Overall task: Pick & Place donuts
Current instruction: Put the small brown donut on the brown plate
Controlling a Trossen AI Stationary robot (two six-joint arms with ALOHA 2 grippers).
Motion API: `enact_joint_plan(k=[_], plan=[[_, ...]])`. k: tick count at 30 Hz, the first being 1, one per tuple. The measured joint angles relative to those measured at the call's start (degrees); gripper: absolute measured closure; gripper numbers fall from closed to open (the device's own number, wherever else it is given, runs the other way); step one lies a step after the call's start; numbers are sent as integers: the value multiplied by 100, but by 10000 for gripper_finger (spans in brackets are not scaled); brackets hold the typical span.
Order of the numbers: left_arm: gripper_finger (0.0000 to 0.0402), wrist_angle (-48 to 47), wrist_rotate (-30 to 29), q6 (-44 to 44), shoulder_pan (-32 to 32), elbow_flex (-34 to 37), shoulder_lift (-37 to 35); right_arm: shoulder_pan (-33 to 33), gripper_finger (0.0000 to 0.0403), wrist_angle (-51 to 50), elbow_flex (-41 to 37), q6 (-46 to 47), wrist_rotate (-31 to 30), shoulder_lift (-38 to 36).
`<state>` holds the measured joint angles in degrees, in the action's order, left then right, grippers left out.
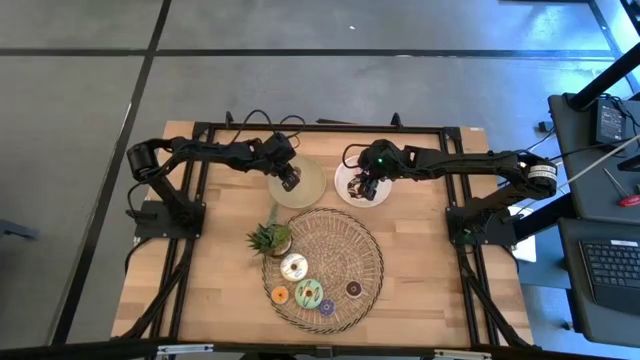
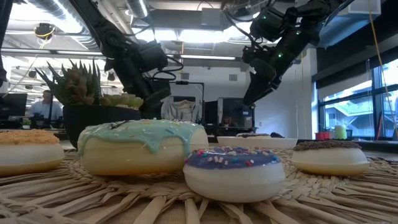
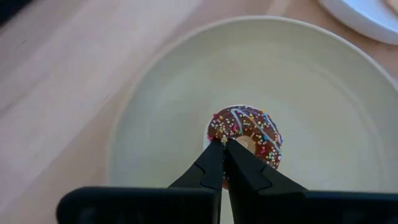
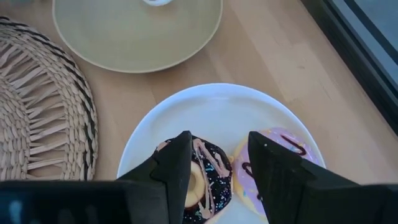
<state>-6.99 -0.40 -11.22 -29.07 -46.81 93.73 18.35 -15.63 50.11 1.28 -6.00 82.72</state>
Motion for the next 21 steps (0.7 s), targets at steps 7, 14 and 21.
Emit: enact_joint_plan(k=[7, 14, 21], plan=[[388, -13, 177, -173, 71, 0, 2, 0, 242, 4, 0, 1, 0, 0], [389, -8, 11, -170, 128, 0, 2, 0, 242, 4, 0, 0, 0, 0], [387, 50, -129, -201, 128, -2, 223, 2, 242, 2, 0, 0, 0, 0]])
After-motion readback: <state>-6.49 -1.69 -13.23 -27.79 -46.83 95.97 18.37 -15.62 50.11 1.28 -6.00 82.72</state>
